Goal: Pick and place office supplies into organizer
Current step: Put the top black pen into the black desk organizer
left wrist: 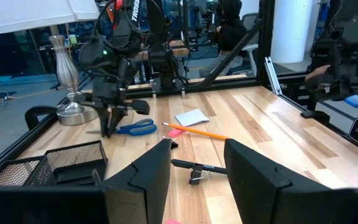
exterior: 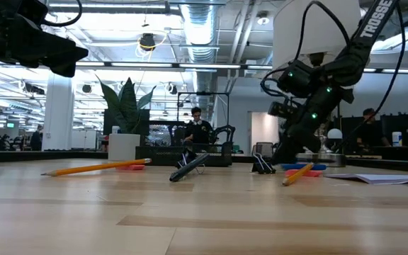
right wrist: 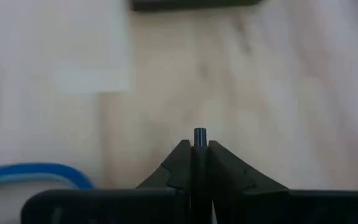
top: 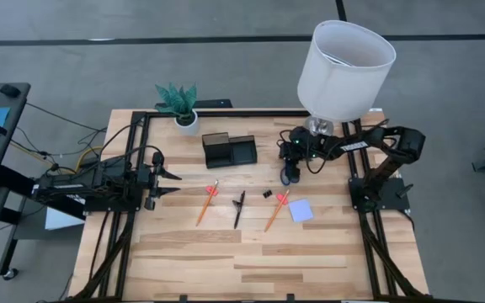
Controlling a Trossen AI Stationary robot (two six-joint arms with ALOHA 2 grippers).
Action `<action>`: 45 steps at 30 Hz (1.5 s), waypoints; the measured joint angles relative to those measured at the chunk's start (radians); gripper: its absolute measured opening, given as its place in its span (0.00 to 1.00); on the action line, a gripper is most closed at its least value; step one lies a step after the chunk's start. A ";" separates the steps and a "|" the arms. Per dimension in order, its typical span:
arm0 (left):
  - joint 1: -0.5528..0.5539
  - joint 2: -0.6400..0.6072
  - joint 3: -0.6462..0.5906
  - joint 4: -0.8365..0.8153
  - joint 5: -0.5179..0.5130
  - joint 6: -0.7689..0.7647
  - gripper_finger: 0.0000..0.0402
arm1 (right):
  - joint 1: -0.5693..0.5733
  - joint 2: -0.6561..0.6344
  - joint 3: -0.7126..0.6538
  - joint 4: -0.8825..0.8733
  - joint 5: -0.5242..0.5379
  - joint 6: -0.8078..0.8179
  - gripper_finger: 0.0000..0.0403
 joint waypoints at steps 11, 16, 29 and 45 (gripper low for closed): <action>0.000 0.000 0.000 0.000 0.000 0.000 0.36 | 0.037 -0.043 0.172 -0.056 0.041 -0.024 0.07; 0.000 0.000 0.000 0.000 0.000 0.000 0.36 | 0.079 -0.042 0.277 -0.055 0.040 -0.045 0.07; 0.000 0.000 0.000 -0.025 -0.009 0.001 0.36 | 0.129 -0.042 0.440 0.289 -0.130 0.042 0.07; 0.000 0.000 0.001 -0.115 0.011 -0.025 0.36 | 0.117 0.342 0.549 1.014 -0.318 0.301 0.07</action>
